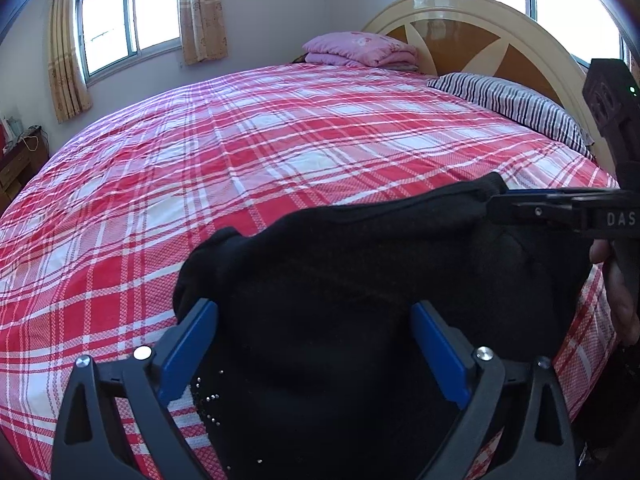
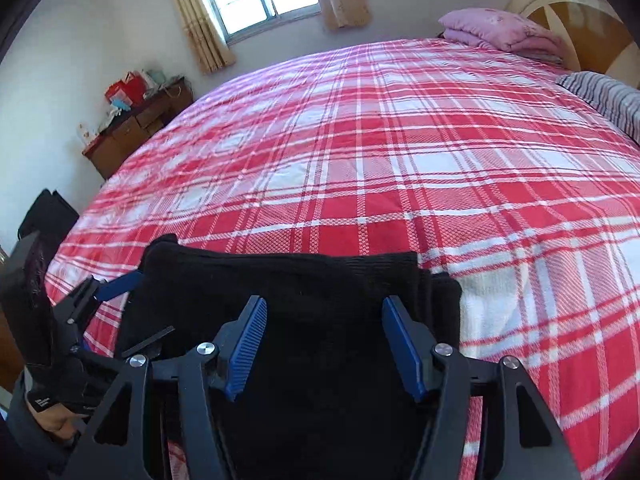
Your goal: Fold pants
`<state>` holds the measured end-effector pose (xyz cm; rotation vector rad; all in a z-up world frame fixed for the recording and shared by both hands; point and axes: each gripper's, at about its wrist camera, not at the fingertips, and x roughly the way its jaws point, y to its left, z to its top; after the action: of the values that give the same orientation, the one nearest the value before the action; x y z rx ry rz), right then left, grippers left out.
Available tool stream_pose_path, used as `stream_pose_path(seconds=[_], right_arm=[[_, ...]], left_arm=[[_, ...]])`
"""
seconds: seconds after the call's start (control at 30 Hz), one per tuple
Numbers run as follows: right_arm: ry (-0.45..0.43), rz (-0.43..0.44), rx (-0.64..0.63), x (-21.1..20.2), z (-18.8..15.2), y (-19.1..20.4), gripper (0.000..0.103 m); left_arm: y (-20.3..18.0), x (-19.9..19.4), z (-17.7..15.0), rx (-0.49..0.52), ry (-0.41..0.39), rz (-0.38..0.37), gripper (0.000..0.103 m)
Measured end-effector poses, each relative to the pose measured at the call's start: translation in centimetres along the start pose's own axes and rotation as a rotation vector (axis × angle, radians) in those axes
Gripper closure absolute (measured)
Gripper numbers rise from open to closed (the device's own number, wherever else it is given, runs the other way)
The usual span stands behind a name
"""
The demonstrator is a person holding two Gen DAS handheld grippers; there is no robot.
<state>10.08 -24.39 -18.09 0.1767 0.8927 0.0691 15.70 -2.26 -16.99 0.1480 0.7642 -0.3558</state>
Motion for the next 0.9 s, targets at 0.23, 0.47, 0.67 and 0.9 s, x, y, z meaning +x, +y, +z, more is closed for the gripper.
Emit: stream_pose_path(seconds=[0.23, 0.47, 0.67, 0.9], right_arm=[[-0.047, 0.023, -0.067, -4.9, -3.0, 1.4, 0.04], [-0.003, -0.02, -0.201, -4.4, -6.5, 1.7, 0.039], [0.002, -0.008, -0.139, -5.3, -4.9, 2.0, 0.039], [0.012, 0.217, -0.153, -2.4, 1.0, 7.5, 0.039]], left_arm=[[-0.3, -1.4, -0.7, 0.009, 0.016, -0.008, 0.004], [-0.9, -1.8, -2.3, 0.051, 0.043, -0.013, 0.003], [-0.3, -2.4, -2.6, 0.028, 0.041, 0.003, 0.002], [1.6, -4.0, -4.3, -0.02, 0.025, 0.057, 0.002]])
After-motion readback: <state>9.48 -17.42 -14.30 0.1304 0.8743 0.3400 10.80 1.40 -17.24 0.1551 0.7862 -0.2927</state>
